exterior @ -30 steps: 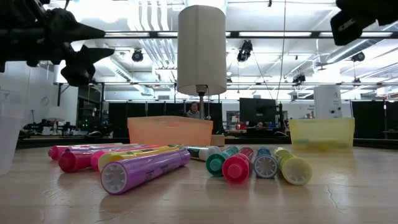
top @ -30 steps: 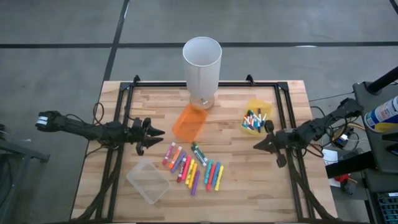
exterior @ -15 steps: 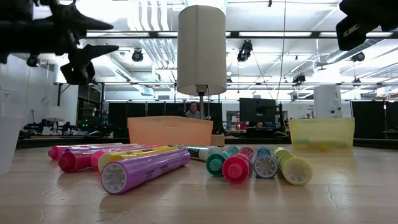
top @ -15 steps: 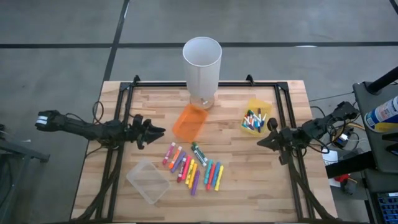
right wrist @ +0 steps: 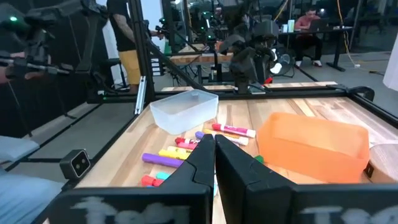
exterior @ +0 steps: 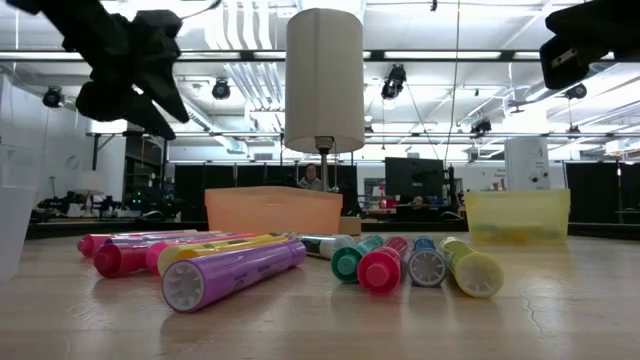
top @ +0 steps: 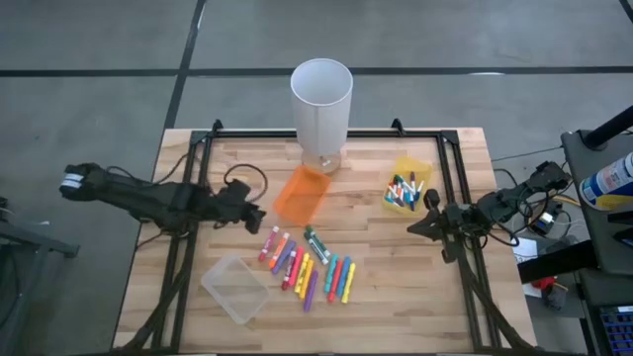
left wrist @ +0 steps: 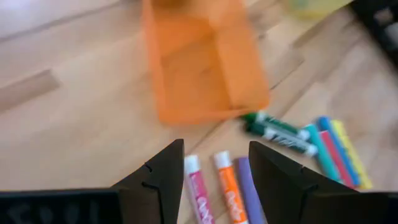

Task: Pick & Place Markers
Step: Put the large pink marker pen into the orange bin

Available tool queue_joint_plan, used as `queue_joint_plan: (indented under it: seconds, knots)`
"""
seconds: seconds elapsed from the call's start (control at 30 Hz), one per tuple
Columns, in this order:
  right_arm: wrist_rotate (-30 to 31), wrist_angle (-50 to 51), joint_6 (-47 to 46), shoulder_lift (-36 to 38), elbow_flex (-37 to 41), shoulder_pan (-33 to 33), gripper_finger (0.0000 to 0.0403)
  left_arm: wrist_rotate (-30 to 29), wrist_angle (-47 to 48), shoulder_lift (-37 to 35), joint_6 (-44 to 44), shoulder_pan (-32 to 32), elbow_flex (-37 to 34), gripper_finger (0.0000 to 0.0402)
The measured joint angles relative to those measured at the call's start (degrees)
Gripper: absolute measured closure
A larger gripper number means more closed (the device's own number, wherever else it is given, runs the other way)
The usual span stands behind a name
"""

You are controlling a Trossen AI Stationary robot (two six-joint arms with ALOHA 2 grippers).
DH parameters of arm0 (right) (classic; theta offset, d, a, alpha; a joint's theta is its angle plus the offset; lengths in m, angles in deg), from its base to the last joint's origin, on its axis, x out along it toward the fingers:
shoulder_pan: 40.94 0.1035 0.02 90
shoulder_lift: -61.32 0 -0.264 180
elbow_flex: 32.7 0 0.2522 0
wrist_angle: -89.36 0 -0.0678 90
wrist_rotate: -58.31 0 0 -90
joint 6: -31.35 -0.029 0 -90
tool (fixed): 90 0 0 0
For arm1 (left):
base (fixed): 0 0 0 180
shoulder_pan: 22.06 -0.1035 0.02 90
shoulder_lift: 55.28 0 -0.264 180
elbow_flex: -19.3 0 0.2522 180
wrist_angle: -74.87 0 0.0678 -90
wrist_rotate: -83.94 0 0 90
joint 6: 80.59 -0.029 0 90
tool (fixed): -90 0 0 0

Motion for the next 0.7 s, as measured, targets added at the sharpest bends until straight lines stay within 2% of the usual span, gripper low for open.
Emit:
queue_joint_plan:
  seconds: [0.1, 0.37, 0.7]
  knots:
    - [0.0, 0.0, 0.0, 0.0, 0.1, 0.0, 0.0394, 0.7, 2.8, 6.1, 2.7, 0.5, 3.0, 0.0227]
    - [0.0, 0.0, 0.0, 0.0, 0.1, 0.0, 0.0394, 8.3, 5.1, 20.8, 6.3, 1.6, 7.7, 0.0227]
    - [0.0, 0.1, 0.0, 0.0, 0.1, 0.0, 0.0394, 9.9, 5.8, 31.1, 6.4, 3.2, 11.4, 0.0227]
